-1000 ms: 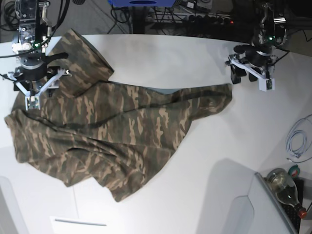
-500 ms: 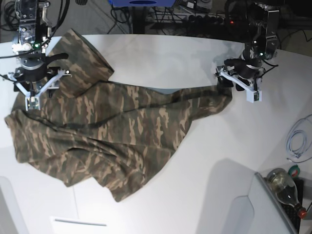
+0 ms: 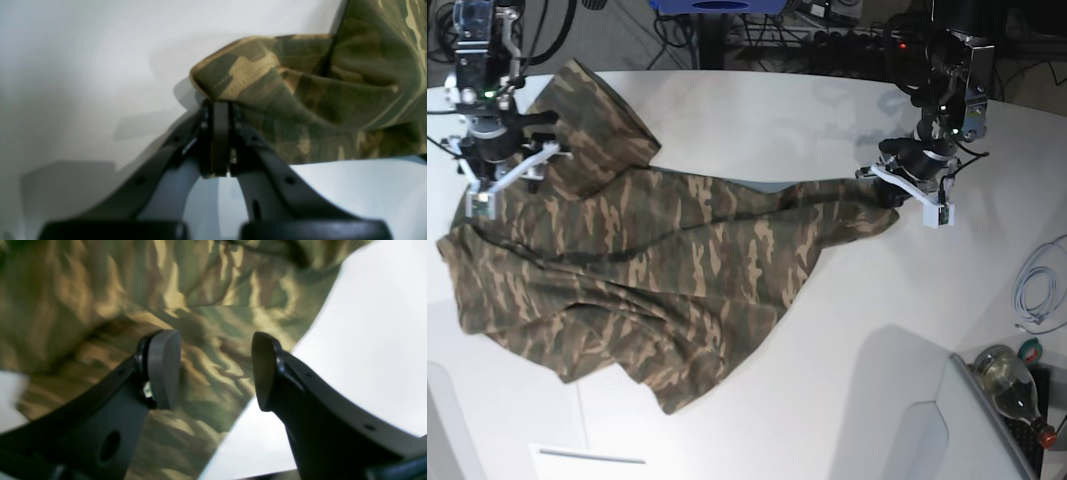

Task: Layout the t-shirt on the table in an organized manner, then fold the t-shirt properly
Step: 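Grasp opposite shirt corners with both grippers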

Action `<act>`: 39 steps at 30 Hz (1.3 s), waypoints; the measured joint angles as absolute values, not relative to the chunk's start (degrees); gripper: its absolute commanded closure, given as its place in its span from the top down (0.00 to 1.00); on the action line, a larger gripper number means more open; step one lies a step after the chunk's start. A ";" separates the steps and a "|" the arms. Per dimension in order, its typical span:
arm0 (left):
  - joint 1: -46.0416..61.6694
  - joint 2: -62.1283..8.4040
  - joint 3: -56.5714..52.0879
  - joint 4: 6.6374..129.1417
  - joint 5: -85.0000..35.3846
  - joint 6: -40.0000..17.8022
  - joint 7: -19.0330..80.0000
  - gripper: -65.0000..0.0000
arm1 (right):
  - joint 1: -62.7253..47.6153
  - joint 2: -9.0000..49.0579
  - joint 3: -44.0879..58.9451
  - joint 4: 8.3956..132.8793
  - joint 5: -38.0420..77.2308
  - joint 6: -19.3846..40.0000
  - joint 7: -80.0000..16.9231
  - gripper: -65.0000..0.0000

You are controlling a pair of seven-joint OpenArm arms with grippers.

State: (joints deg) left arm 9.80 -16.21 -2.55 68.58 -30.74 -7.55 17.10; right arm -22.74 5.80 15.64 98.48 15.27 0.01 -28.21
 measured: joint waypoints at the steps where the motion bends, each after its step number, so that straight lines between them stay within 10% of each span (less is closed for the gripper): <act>1: 9.89 -16.19 -2.59 68.82 -30.74 -7.53 17.30 0.00 | -22.72 6.09 17.89 97.89 18.98 0.69 -28.21 0.50; 34: 16.69 -18.92 -2.26 83.94 -30.02 -6.50 22.11 0.00 | -18.46 5.50 23.77 76.42 32.18 15.53 -26.48 0.48; 39: 16.69 -18.90 -2.26 83.94 -30.04 -6.50 22.09 0.00 | -17.65 6.02 23.77 75.90 31.94 15.44 -28.10 0.12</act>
State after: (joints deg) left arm 16.69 -18.90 -2.26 83.94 -30.04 -6.50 22.09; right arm -17.65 6.02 23.77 75.90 31.94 15.44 -28.10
